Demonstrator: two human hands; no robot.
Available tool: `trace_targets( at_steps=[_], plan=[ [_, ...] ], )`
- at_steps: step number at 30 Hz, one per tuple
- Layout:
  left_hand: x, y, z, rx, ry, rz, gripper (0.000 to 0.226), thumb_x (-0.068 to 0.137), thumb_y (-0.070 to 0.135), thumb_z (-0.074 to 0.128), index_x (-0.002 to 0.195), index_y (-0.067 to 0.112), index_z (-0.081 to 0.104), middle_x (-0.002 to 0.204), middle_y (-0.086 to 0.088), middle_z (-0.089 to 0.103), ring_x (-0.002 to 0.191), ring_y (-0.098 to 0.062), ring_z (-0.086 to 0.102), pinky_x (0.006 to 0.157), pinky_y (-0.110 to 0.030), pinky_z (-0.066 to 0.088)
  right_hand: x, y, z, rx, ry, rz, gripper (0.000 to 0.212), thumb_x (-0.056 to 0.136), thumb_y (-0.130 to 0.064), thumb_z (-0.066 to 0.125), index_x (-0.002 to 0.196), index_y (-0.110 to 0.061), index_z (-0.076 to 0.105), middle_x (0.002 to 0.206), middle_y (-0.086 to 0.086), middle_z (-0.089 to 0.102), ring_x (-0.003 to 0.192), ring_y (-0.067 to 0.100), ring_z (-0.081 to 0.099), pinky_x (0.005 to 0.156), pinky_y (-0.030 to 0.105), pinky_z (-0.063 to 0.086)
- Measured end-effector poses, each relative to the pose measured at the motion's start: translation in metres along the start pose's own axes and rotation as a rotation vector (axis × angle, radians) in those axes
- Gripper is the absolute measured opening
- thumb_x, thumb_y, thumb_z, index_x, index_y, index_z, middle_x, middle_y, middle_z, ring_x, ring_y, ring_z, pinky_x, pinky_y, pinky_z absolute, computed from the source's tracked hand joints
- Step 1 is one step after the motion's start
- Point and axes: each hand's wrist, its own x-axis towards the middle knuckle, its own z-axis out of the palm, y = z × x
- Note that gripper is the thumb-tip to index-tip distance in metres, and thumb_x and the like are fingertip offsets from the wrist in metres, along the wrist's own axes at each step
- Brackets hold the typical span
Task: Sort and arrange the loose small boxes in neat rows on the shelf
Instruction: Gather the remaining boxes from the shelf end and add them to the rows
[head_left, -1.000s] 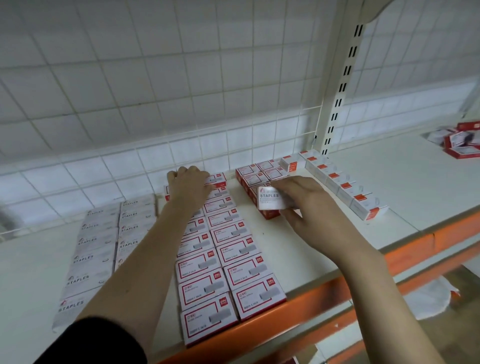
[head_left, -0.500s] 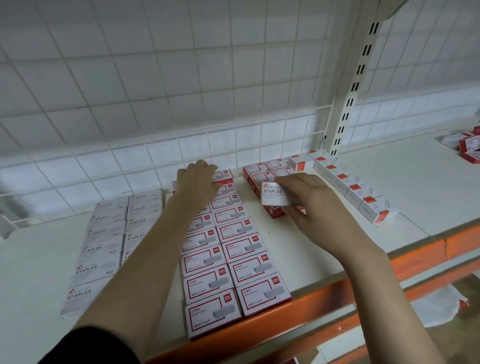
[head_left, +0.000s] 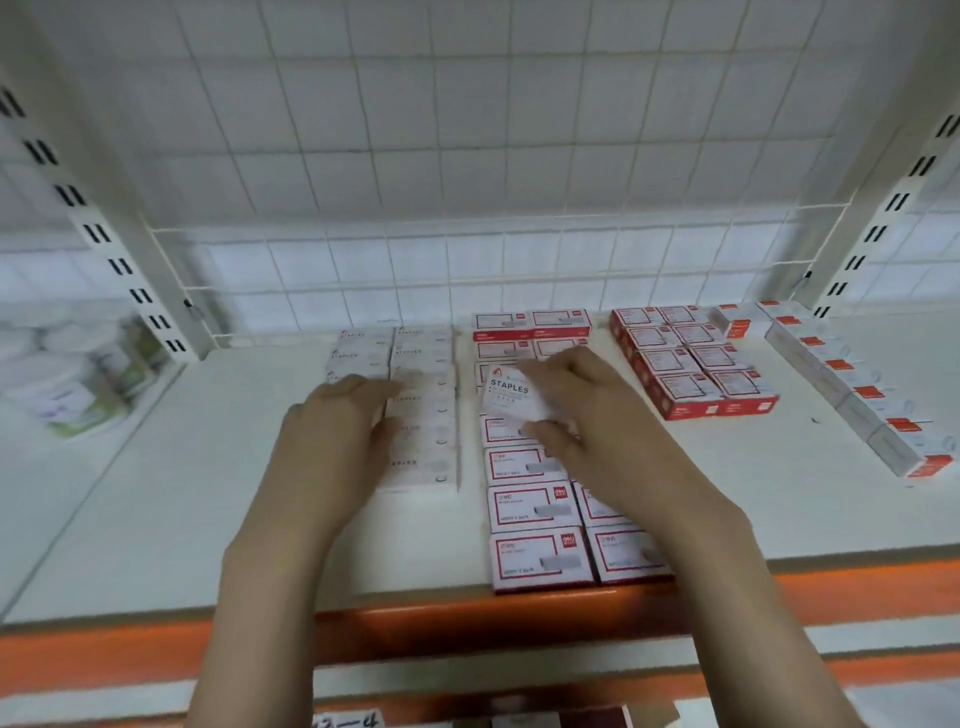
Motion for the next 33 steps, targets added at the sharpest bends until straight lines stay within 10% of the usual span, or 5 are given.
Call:
trace_targets(
  at_steps=[12,19,33],
  plan=[
    [-0.048,-0.039,-0.003,-0.014,0.003,-0.037,0.037,0.078,0.027,0.051,0.105,0.009,0.068,0.103,-0.014,0.067,0.089,-0.04,0.06,0.074,-0.05,0.052,-0.021,-0.06,0.06,-0.011,-0.216,-0.078,0.054,0.081,-0.017,0.067,0.132,-0.018,0.051,0.117,0.003,0.047,0.114,0.021,0.045,0.1,0.033,0.039],
    [-0.063,-0.044,-0.002,-0.052,-0.016,-0.026,0.045,0.081,0.037,0.042,0.106,0.01,0.067,0.109,-0.012,0.065,0.095,-0.038,0.059,0.079,-0.049,0.051,-0.026,-0.066,0.072,-0.026,-0.175,-0.063,0.041,0.08,-0.017,0.069,0.12,-0.019,0.062,0.118,-0.001,0.058,0.108,0.021,0.045,0.092,0.016,0.028],
    [-0.064,-0.048,0.004,-0.047,-0.006,-0.004,0.034,0.077,0.03,0.054,0.1,0.009,0.068,0.104,-0.011,0.062,0.094,-0.037,0.056,0.077,-0.051,0.05,-0.024,-0.068,0.083,-0.06,-0.062,-0.026,0.033,0.071,-0.017,0.063,0.102,-0.014,0.072,0.095,0.008,0.06,0.089,0.03,0.057,0.081,0.026,0.039]
  ],
)
